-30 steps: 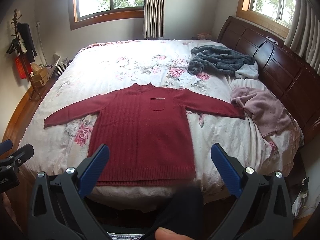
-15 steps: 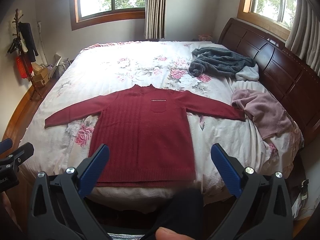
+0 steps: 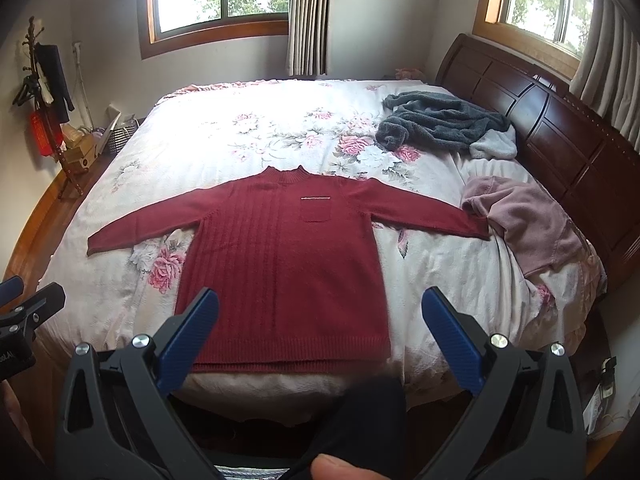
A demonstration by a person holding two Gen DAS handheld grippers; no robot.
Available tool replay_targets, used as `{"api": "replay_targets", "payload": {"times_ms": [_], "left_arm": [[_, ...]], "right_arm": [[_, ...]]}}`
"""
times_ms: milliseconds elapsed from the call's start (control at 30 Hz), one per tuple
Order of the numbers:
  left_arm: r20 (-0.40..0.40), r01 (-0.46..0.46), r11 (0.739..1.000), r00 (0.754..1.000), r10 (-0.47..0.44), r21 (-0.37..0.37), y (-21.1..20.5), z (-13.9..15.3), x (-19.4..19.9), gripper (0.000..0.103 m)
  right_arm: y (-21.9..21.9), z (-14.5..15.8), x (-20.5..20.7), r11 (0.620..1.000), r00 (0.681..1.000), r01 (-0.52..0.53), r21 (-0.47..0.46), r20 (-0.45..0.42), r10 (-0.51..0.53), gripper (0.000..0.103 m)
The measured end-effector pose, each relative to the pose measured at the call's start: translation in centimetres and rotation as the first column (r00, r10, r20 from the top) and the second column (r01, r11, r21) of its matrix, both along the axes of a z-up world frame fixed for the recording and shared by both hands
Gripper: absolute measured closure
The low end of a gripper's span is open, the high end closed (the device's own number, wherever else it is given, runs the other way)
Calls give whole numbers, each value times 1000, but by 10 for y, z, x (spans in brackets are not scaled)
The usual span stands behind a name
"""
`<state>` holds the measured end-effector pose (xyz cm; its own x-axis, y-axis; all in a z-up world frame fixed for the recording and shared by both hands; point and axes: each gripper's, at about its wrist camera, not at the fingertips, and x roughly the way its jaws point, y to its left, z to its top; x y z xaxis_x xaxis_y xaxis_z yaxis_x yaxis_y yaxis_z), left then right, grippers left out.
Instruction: Fold small clothes
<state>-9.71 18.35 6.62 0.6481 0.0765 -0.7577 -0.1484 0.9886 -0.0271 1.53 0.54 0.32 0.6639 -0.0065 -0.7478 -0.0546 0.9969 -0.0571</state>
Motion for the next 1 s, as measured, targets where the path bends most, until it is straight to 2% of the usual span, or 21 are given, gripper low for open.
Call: {"api": "replay_targets", "payload": {"times_ms": [567,633,700,767,800,867,933,1000], "left_arm": [[-32,-9,1000,999,9,0,2,-17,16,4],[-37,11,1000,999,-12,-20,2,-24,25,4],[-1,71,995,997,-71,-67,1,-34,31,4],[61,217,969,975,-212,-116,-5,-46,36,4],[77,260,958,965,-252,-117,-9,-50,38,4],[85,295,951,954,-288,-91,-19,-58,45,4],[80,332,936,943,-324,-114,-26,-68,54,4],[55,324,937,946,-319,-130,-30,-76,65,4]], "right_arm": [[-2,-15,10,1000,999,11,-1,-30,-11,3],[-3,-20,17,1000,999,14,-10,-39,-14,3],[-8,-29,25,1000,999,8,-2,-32,-8,3],[-20,-40,36,999,1000,-18,31,-13,18,3],[-32,-49,46,996,999,-40,80,-16,42,3],[-58,-65,66,990,998,-1,143,-64,10,3],[-87,-77,85,978,995,65,200,-84,-49,3],[-137,-95,107,943,984,174,285,-97,-153,3]]}}
